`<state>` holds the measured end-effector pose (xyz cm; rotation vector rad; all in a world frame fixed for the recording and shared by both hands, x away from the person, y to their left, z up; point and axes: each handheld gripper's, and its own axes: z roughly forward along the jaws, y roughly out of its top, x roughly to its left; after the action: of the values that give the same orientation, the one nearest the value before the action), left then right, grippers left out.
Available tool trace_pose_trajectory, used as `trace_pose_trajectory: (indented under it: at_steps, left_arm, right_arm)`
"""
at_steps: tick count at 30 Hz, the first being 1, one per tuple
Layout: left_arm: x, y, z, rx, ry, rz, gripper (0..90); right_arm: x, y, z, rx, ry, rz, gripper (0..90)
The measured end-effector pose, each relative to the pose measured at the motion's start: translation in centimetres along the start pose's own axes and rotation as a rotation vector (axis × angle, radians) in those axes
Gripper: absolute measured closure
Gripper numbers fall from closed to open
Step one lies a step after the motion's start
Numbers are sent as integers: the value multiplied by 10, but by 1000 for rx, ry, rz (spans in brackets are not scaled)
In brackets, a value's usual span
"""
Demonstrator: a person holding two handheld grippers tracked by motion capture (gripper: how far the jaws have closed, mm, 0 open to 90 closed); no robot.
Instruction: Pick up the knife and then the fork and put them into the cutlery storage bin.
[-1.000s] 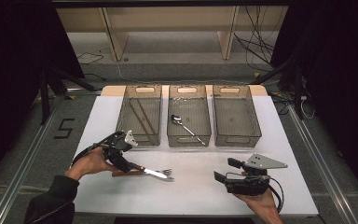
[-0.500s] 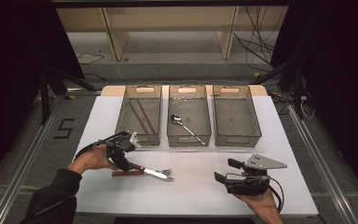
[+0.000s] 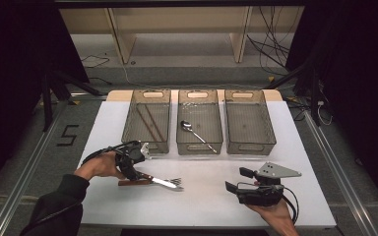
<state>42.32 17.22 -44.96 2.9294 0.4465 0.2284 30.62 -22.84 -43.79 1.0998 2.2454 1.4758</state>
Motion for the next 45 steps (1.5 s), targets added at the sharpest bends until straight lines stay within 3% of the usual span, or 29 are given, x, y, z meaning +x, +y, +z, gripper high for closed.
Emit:
trace_pose_trajectory:
  at_steps: [8, 16, 23, 29, 45]
  left_arm:
    - [-1, 6, 4, 37, -30, 73, 476]
    - [1, 8, 13, 54, -62, 93, 534]
    - [1, 8, 13, 40, -79, 135, 593]
    - [0, 8, 12, 38, -86, 213, 635]
    - [-7, 6, 11, 16, -84, 302, 716]
  right_arm:
    - [0, 0, 1, 5, 0, 0, 253]
    - [0, 0, 2, 14, 1, 3, 254]
    - [0, 0, 2, 17, 1, 1, 255]
    - [0, 0, 3, 24, 0, 0, 257]
    - [0, 0, 4, 35, 0, -4, 258]
